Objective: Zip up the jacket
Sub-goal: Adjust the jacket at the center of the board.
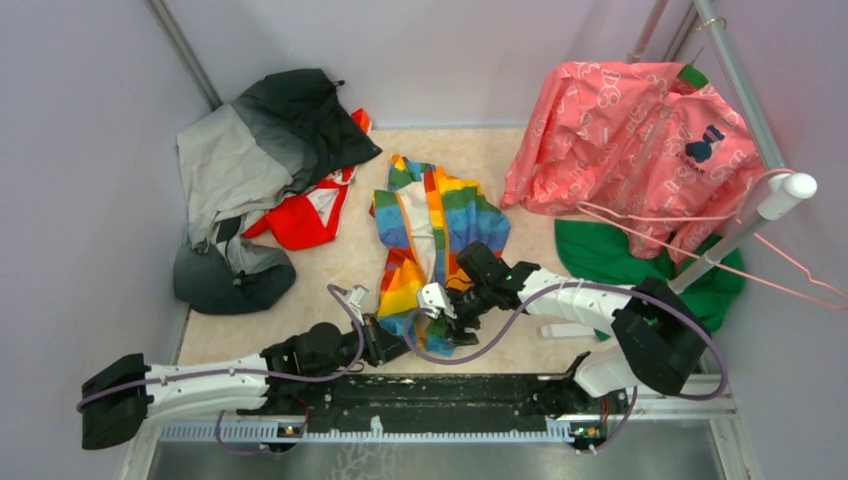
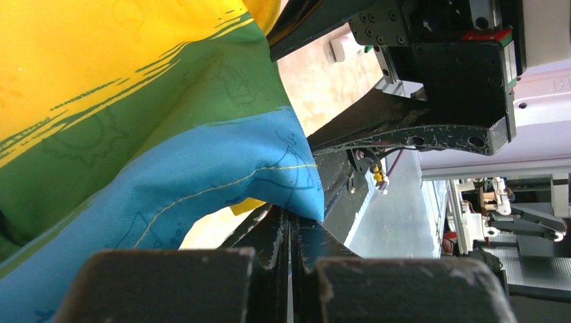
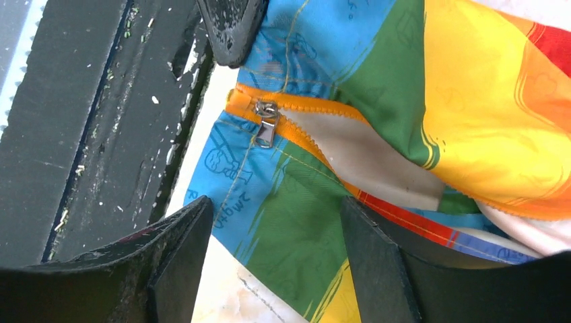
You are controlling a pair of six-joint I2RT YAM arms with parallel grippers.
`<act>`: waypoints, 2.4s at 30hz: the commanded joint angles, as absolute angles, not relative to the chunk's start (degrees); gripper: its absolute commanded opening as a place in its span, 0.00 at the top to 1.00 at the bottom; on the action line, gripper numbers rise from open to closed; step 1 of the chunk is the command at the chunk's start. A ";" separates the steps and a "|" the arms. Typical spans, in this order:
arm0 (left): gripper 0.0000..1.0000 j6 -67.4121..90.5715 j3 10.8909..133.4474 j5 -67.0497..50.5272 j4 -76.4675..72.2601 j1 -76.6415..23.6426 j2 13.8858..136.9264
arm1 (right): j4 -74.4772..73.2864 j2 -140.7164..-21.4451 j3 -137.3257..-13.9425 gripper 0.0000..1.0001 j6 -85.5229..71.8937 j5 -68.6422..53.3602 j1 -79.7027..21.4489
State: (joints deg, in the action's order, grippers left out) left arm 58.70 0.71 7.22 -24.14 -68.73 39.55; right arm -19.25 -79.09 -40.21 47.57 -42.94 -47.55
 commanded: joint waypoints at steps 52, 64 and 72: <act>0.02 42.78 44.25 14.88 35.17 -64.65 54.39 | -18.76 -77.16 -47.38 0.32 17.82 -43.19 -24.70; 0.31 31.99 45.23 -4.78 16.07 -47.03 83.43 | -1.93 -86.57 -44.40 0.28 -12.84 -27.62 -25.15; 0.97 29.86 41.66 -15.02 -1.45 -42.14 78.99 | -1.63 -82.70 -50.34 1.00 3.85 -34.50 -21.49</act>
State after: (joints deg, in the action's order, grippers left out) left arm 32.91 44.14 -8.62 11.70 -43.57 83.46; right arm -6.00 -87.37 -44.12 -6.79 -29.23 -24.58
